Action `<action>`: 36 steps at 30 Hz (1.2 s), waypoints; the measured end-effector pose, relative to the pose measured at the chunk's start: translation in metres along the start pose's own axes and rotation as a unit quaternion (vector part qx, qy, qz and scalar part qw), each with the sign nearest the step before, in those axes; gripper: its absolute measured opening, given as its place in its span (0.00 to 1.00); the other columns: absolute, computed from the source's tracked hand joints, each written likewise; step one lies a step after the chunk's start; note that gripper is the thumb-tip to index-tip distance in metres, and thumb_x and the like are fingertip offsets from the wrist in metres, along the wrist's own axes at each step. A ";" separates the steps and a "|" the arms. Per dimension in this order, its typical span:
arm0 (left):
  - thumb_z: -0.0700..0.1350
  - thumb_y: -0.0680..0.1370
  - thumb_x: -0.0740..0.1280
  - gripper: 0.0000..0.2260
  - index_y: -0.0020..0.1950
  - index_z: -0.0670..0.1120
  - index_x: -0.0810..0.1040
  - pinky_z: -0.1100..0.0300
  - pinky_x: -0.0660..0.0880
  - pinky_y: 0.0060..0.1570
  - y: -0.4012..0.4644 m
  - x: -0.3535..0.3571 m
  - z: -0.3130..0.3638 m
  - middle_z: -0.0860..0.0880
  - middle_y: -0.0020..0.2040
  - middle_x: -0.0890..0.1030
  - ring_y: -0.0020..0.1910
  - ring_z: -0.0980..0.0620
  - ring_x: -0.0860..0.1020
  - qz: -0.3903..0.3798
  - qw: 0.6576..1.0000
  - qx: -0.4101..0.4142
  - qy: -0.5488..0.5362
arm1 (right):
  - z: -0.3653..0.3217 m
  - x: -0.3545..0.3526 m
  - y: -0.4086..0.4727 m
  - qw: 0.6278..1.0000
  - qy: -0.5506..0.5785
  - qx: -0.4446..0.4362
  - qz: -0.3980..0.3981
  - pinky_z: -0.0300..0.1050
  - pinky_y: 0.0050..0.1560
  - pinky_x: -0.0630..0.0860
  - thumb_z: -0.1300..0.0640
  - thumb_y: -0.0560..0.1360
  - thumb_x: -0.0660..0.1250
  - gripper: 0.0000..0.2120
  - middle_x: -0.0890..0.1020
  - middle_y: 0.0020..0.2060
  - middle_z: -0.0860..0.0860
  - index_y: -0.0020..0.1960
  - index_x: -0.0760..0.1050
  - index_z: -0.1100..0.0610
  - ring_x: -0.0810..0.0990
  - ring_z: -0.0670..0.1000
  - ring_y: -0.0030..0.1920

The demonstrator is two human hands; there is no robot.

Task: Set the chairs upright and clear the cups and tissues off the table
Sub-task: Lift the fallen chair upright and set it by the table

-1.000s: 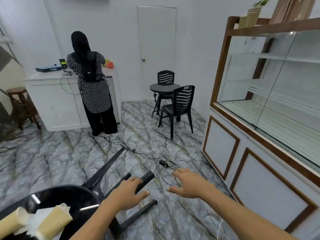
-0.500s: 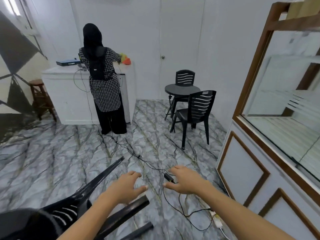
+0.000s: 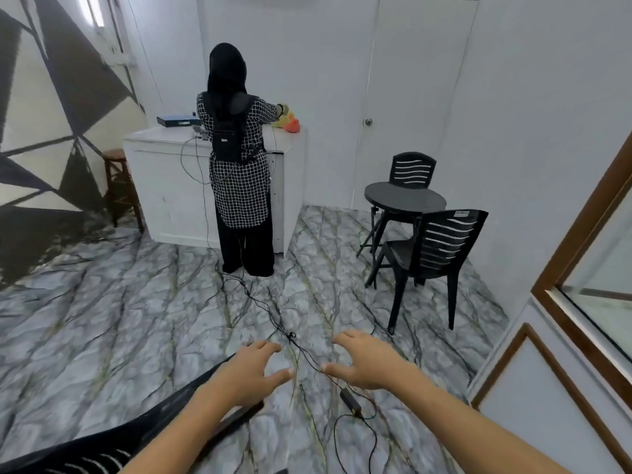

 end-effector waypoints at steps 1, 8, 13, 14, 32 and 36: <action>0.82 0.60 0.45 0.53 0.76 0.52 0.65 0.52 0.71 0.67 0.013 -0.007 -0.004 0.52 0.75 0.67 0.71 0.50 0.69 0.004 1.000 -0.002 -0.005 | 0.003 -0.006 0.015 1.000 0.000 -0.004 0.003 0.52 0.64 0.72 0.30 0.76 0.57 0.36 0.70 0.71 0.50 0.75 0.63 0.53 0.69 0.52 0.69; 0.81 0.63 0.47 0.51 0.76 0.51 0.65 0.50 0.73 0.66 0.079 -0.056 -0.034 0.52 0.75 0.68 0.71 0.51 0.69 0.031 0.999 -0.027 -0.007 | 0.011 -0.047 0.109 0.999 -0.011 -0.047 0.007 0.53 0.66 0.71 0.31 0.77 0.57 0.36 0.68 0.73 0.51 0.76 0.62 0.54 0.67 0.53 0.72; 0.80 0.62 0.45 0.50 0.76 0.52 0.65 0.55 0.70 0.68 0.117 -0.080 -0.052 0.53 0.75 0.67 0.71 0.51 0.69 0.039 0.999 -0.037 0.000 | 0.010 -0.066 0.177 0.995 -0.044 -0.087 0.011 0.54 0.66 0.71 0.33 0.78 0.58 0.34 0.69 0.72 0.52 0.75 0.63 0.54 0.67 0.54 0.72; 0.81 0.60 0.43 0.52 0.75 0.53 0.65 0.54 0.70 0.67 0.127 -0.082 -0.058 0.53 0.75 0.67 0.71 0.51 0.69 0.040 0.998 -0.041 0.005 | 0.011 -0.068 0.192 0.994 -0.050 -0.097 0.013 0.54 0.66 0.72 0.33 0.77 0.58 0.34 0.70 0.71 0.52 0.75 0.63 0.54 0.68 0.54 0.71; 0.79 0.63 0.45 0.49 0.77 0.52 0.63 0.56 0.70 0.67 0.308 -0.124 -0.093 0.54 0.76 0.66 0.72 0.52 0.67 0.055 0.980 -0.188 -0.035 | 0.084 -0.112 0.433 0.963 -0.088 -0.254 0.010 0.51 0.59 0.75 0.33 0.78 0.57 0.32 0.74 0.65 0.52 0.72 0.67 0.54 0.73 0.54 0.64; 0.80 0.63 0.46 0.49 0.76 0.53 0.64 0.53 0.71 0.67 0.324 -0.132 -0.117 0.54 0.76 0.66 0.72 0.51 0.67 0.071 0.967 -0.239 -0.046 | 0.075 -0.115 0.477 0.956 -0.083 -0.282 0.001 0.51 0.59 0.74 0.32 0.78 0.56 0.32 0.74 0.65 0.51 0.72 0.67 0.53 0.73 0.54 0.65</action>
Point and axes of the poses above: each hand's wrist, its own y-axis towards the middle knuckle, its own x-axis out of the palm, z = x × y, the point moved 6 cm from there along y, towards the middle knuckle
